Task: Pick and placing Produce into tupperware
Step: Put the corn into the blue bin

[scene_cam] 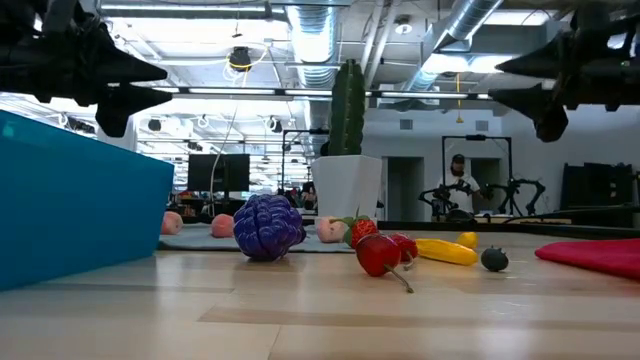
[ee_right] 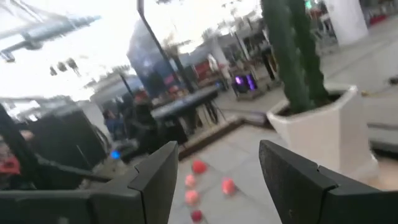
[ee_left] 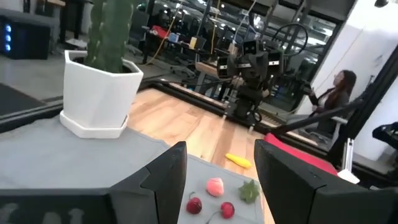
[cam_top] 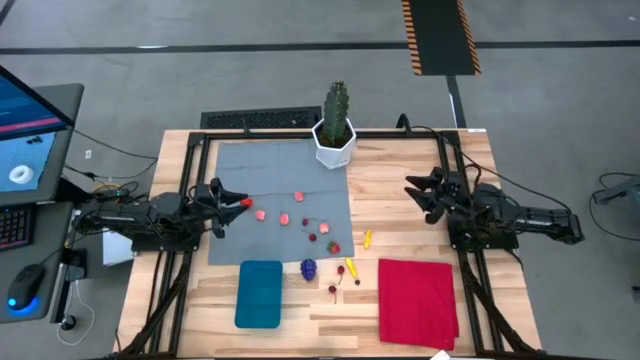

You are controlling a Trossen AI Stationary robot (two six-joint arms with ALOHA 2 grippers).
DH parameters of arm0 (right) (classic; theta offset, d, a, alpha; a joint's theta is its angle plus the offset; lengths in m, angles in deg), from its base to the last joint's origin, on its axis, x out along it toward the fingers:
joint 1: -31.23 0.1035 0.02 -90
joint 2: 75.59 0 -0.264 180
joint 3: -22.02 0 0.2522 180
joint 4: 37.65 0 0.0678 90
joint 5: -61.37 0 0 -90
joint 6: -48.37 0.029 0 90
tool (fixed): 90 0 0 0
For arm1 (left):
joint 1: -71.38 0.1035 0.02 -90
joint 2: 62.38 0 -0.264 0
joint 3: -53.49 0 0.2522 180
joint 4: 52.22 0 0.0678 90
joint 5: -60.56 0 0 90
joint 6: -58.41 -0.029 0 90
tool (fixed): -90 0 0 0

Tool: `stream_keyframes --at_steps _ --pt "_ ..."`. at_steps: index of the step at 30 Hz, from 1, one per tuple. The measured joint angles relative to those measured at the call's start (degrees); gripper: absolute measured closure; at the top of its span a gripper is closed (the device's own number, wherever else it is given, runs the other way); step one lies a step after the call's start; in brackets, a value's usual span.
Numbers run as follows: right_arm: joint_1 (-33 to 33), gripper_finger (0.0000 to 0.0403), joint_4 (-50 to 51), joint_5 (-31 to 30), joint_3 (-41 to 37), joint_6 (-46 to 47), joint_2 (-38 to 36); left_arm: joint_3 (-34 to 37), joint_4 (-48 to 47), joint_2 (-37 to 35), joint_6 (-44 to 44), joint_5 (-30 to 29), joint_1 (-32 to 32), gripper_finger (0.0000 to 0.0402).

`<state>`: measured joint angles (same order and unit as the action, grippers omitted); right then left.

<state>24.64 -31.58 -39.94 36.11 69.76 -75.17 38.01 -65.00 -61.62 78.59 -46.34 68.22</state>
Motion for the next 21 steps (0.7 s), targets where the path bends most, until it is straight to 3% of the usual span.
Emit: stream_keyframes --at_steps 5,9,13,17,21 --pt "-0.3 0.0154 2.5 0.3 0.0 0.7 0.0 0.0 -0.2 0.0 -2.5 2.8 0.0 0.0223" --pt "0.2 0.0154 0.3 8.7 0.3 -0.8 0.0 0.0 -0.3 0.0 -5.2 3.7 0.0 0.0223" --pt "2.3 0.0154 -1.3 10.0 1.8 -3.4 2.2 0.0 -0.3 0.0 -5.7 4.4 0.0 0.0223" --pt "5.1 0.0154 -2.3 10.0 5.8 -6.7 7.9 0.0 -0.3 0.0 -5.7 4.6 0.0 0.0223" --pt "8.0 0.0154 2.0 8.9 12.7 -7.9 18.4 0.0 -0.2 0.0 -5.7 4.6 0.0 0.0223"
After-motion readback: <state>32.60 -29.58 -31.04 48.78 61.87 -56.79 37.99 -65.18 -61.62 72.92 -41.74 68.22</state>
